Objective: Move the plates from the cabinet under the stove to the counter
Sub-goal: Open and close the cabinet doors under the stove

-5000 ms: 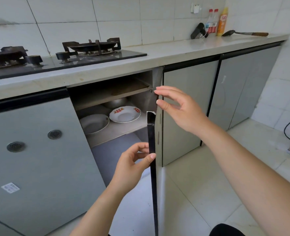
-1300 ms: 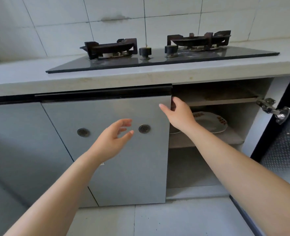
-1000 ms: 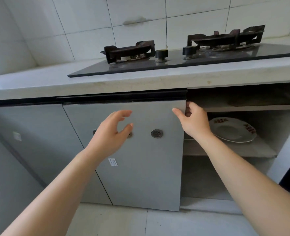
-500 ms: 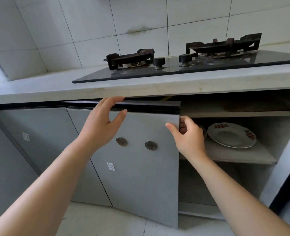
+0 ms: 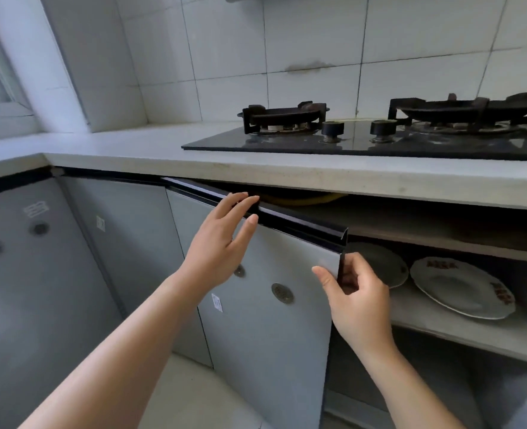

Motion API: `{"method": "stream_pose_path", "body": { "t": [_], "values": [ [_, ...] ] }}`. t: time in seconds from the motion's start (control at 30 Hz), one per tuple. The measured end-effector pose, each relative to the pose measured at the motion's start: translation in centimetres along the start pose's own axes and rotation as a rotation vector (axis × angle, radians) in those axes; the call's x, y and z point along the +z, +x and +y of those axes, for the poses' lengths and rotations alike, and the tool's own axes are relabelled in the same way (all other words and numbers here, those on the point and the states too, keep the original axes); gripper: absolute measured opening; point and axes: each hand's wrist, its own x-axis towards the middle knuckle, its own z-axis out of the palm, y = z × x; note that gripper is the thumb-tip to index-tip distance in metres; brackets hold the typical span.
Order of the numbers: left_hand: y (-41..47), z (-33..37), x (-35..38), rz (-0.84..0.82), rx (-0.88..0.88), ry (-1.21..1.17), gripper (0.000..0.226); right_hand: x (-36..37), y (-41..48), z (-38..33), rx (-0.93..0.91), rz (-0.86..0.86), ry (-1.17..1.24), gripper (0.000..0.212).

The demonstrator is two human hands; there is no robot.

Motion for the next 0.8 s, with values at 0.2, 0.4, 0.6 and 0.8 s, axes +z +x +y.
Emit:
{"method": "stream_pose_path", "body": {
  "t": [0.2,0.4,0.6,0.8],
  "values": [
    [-0.7,0.0,1.3,0.090,-0.027,0.022,0.043,0.9,-1.2,0.8,0.038,0.033,0.065,0.024],
    [-0.3,0.2,0.8,0.062,-0.056,0.001,0.040,0.3,-1.3,-0.1,0.068,-0.001,0.090,0.019],
    [-1.0,0.3,1.9,0.200,-0.082,-0.224,0.029,1.0,-2.5,-0.8,0.017,0.049,0.014,0.022],
    [-2.3,-0.5,0.2,0.208,-0.033,-0.202,0.032,1.9,-4.6,-2.7,0.040,0.027,0.070,0.018]
  ]
}}
